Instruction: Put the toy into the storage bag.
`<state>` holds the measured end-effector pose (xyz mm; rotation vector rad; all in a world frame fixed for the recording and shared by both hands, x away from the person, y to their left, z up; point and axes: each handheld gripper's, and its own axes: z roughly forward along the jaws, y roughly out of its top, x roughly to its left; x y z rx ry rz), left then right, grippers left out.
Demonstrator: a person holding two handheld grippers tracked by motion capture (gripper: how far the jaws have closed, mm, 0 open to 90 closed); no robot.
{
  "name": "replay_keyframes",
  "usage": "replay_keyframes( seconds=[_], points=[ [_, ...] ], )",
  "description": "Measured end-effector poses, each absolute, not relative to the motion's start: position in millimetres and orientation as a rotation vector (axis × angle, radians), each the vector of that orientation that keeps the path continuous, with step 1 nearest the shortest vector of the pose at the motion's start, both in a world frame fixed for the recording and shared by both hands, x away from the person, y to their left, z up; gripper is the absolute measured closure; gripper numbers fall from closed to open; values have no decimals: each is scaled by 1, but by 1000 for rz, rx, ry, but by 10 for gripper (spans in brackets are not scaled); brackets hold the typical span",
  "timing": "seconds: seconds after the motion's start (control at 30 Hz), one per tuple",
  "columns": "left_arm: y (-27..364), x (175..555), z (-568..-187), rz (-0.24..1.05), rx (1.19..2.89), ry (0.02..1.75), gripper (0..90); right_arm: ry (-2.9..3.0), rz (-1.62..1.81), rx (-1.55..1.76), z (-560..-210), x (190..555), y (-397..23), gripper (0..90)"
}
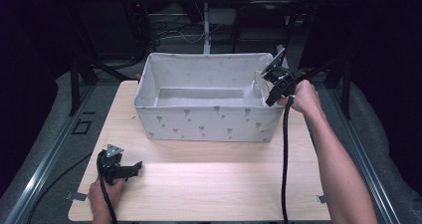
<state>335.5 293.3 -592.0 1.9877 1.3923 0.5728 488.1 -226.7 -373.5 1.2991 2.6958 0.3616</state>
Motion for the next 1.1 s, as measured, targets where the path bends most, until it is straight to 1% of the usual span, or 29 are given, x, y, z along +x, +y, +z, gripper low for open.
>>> replay_keyframes(
  seconds=[0.67,0.97,1.1],
  points=[
    [293,336,-592,573,1988,1392,13,2725,313,1361,-387,491,-225,877],
    [293,335,-592,573,1988,1392,13,2734,296,1365,-385,490,-227,876],
    [293,336,-592,573,1987,1392,13,2717,358,1368,-379,488,-229,863]
  ],
)
